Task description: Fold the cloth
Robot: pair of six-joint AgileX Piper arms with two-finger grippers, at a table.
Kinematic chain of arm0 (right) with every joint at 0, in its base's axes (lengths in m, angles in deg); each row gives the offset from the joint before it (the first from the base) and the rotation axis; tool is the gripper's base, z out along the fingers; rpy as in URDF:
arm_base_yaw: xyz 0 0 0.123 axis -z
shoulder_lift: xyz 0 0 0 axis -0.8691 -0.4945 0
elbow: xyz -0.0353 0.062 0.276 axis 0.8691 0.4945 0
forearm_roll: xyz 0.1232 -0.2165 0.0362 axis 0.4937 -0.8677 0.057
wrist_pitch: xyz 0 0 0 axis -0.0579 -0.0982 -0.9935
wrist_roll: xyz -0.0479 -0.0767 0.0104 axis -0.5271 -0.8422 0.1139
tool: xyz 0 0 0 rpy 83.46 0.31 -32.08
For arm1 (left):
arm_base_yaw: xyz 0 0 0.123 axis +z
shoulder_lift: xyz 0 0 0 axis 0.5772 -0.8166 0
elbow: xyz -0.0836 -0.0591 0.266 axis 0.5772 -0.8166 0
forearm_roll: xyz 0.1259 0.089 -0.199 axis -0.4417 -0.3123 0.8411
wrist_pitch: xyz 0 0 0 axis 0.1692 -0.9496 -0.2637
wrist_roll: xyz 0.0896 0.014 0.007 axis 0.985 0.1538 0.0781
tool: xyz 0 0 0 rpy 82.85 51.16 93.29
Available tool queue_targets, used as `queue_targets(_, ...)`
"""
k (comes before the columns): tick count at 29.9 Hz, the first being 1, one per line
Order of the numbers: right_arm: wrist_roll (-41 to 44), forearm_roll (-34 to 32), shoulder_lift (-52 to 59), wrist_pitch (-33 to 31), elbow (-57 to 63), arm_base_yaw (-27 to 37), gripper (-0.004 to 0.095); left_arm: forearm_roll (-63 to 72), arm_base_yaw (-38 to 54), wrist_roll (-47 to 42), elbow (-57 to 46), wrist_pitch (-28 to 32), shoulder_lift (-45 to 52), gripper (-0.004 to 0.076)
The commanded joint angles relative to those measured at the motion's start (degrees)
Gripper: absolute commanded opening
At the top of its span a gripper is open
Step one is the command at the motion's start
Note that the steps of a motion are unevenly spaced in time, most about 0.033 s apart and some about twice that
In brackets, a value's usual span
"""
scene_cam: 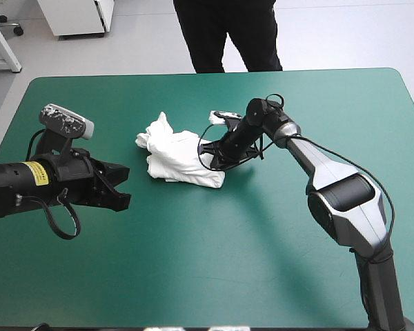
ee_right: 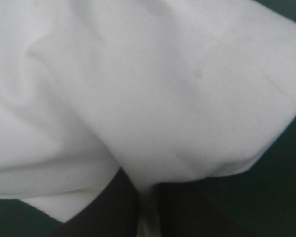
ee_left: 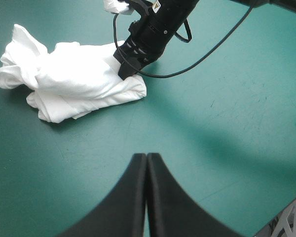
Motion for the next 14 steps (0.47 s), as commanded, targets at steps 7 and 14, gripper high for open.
queue_targets(7,2.7,-12.5,7.5,-4.2,0.3,3.7,-0.0017,1.5,0.0,-0.4,1.3,-1.8,0.5,-0.0009)
queue_targets(14,2.9,-19.4,11.4,-4.0,1.0,9.7,-0.0017,1.4,0.0,-0.4,1.3,-1.8,0.5,-0.0009)
